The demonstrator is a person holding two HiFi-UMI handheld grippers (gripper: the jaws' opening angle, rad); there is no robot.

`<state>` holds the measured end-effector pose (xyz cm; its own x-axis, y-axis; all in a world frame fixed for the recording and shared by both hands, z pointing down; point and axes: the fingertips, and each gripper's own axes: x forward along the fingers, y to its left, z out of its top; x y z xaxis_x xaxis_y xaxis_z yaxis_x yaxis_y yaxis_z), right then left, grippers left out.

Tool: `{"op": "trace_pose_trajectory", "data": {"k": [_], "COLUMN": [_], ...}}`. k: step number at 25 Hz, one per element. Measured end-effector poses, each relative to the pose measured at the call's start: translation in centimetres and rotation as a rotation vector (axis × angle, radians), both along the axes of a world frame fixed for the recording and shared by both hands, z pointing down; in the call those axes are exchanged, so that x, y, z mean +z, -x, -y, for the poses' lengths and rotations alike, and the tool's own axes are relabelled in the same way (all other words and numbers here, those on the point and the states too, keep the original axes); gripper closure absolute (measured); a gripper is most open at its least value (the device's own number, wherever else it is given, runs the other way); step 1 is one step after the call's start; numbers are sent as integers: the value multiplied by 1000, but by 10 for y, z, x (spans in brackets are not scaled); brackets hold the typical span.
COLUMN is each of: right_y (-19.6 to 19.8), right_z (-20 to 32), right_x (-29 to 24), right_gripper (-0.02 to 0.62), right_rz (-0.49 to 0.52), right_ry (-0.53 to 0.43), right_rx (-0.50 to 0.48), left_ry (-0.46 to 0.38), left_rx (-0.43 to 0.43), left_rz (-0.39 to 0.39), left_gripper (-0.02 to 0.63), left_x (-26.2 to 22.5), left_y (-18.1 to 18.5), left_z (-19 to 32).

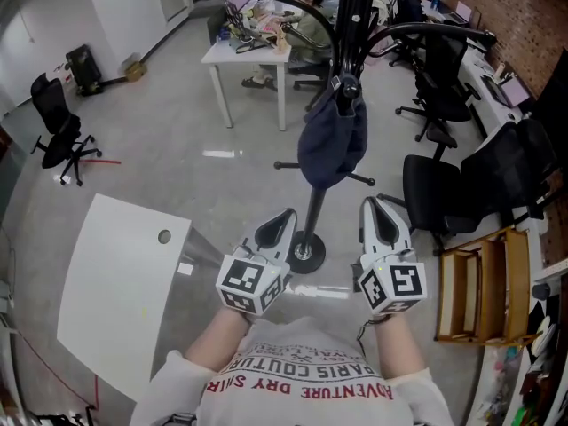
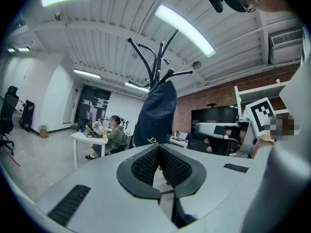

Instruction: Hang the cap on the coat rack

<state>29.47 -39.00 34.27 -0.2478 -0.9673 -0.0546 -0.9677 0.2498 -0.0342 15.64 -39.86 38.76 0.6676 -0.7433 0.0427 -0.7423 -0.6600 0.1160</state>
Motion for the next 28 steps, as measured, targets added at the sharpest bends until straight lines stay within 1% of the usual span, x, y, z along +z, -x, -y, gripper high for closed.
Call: {"op": "trace_pose_trajectory", "data": {"k": [7,10,16,23,28], "right_y": [1,5,6,6,0], "right_z": [-16,-21,-20,-22,-25], "right_x": [36,44,49,51,50], "right_gripper": [580,580,580,581,580], "right_rz": [15,5,-33,-29,-45], "right_ry": [47,65,74,87,70], "right_rx": [-3,-1,2,-1,27], "left_ry": [-2,1,6,6,12], "left_rx": [26,30,40,37,41], "left_rz": [11,8,8,13,17], "left_gripper": [600,600,600,600,600], "left_x": [4,4,8,6,9], "left_y": [-9,-10,-15,-15,-19], "left_z": [-5,-6,-8,-9,-11]}}
